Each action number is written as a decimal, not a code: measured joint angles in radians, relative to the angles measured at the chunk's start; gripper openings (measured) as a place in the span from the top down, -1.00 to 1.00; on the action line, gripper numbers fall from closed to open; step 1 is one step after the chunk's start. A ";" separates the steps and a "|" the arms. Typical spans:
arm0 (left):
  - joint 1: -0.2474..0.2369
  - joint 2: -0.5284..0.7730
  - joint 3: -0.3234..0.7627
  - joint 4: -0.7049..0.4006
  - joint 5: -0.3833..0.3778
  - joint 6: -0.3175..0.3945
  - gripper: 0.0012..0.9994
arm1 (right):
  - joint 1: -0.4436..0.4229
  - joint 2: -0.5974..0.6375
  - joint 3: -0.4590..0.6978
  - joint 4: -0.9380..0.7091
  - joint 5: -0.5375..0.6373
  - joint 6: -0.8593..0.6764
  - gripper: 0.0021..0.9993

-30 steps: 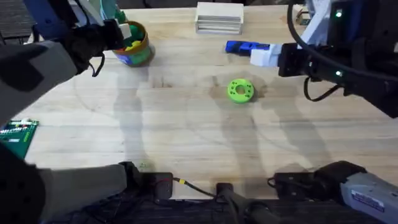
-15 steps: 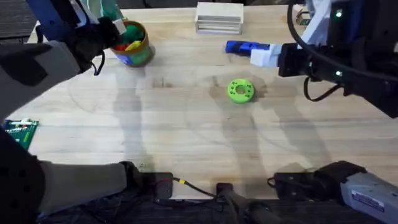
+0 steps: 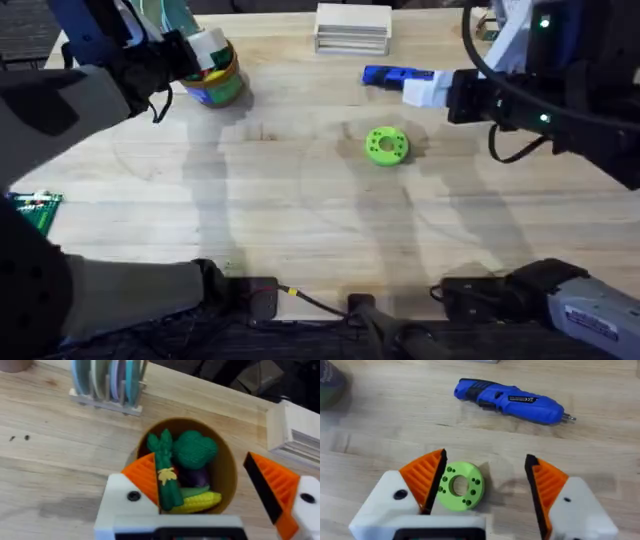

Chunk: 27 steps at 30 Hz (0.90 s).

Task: Pick up the gripper from the table and insert it into the empty holder that is missing its gripper. Then pick up a screw, insert it into the mounting hole, and use the screwdriver to tighten it. Finally, clean up the table by picking up the vegetable and placing it into the bucket.

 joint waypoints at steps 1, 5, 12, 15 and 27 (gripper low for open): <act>0.000 0.000 0.000 -0.002 0.012 0.000 -0.99 | 0.000 0.000 0.000 0.000 0.000 0.000 -0.99; -0.001 -0.022 0.000 -0.086 0.037 0.024 -0.99 | 0.000 0.000 0.000 0.000 0.000 0.000 -0.99; -0.001 -0.193 0.000 -0.298 0.032 0.190 -0.99 | 0.000 0.000 0.000 0.000 0.000 0.000 -0.99; -0.001 -0.299 0.000 -0.396 0.033 0.260 -0.99 | 0.000 0.000 0.000 0.000 0.000 0.000 -0.99; -0.079 -0.678 0.000 -0.768 0.060 0.400 0.99 | 0.000 0.000 0.000 0.000 0.000 0.000 -0.99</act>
